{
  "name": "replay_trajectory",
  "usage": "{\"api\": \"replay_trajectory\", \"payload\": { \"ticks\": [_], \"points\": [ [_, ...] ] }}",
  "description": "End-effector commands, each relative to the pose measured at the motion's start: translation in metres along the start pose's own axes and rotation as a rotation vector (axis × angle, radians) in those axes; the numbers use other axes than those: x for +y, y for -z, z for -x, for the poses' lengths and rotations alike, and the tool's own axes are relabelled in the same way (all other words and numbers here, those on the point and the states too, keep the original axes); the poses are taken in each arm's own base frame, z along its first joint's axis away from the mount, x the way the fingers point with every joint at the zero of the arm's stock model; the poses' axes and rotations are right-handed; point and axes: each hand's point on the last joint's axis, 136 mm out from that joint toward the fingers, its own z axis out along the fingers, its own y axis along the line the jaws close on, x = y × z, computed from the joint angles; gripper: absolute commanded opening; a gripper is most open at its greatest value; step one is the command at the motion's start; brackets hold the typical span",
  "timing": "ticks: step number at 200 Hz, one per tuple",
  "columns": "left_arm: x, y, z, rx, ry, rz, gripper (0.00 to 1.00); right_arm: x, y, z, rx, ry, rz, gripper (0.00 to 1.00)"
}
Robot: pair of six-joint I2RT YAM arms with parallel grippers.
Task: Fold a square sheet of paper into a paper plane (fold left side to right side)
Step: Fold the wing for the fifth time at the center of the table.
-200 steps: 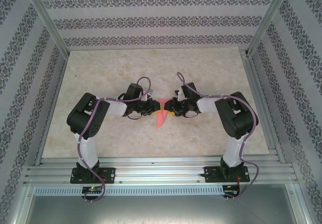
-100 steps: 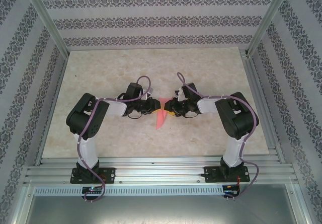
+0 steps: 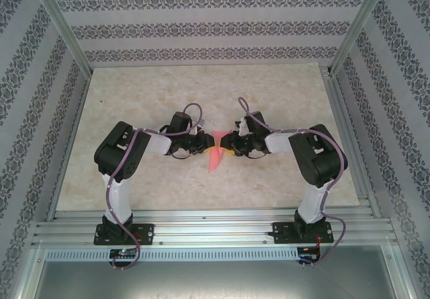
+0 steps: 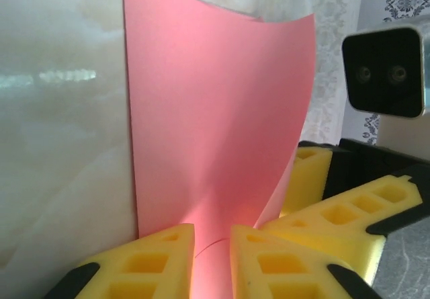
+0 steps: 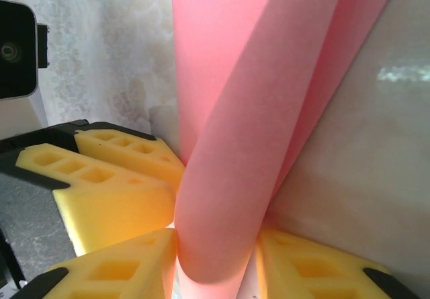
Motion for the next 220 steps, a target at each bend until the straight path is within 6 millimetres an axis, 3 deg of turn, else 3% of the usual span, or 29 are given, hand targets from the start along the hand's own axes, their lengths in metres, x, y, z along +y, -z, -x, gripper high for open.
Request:
{"api": "replay_trajectory", "payload": {
  "ticks": [1, 86, 220],
  "points": [
    [0.004, -0.004, 0.007, -0.010, 0.002, 0.003, 0.18, 0.002, 0.010, 0.003, -0.027, 0.002, 0.005, 0.37],
    [0.027, -0.005, 0.003, -0.001, 0.029, 0.109, 0.13, 0.021, 0.016, -0.001, -0.014, -0.002, 0.072, 0.36],
    [0.031, -0.005, 0.002, 0.006, 0.028, 0.124, 0.10, 0.039, 0.003, 0.014, -0.044, -0.031, 0.145, 0.36]
  ]
}}
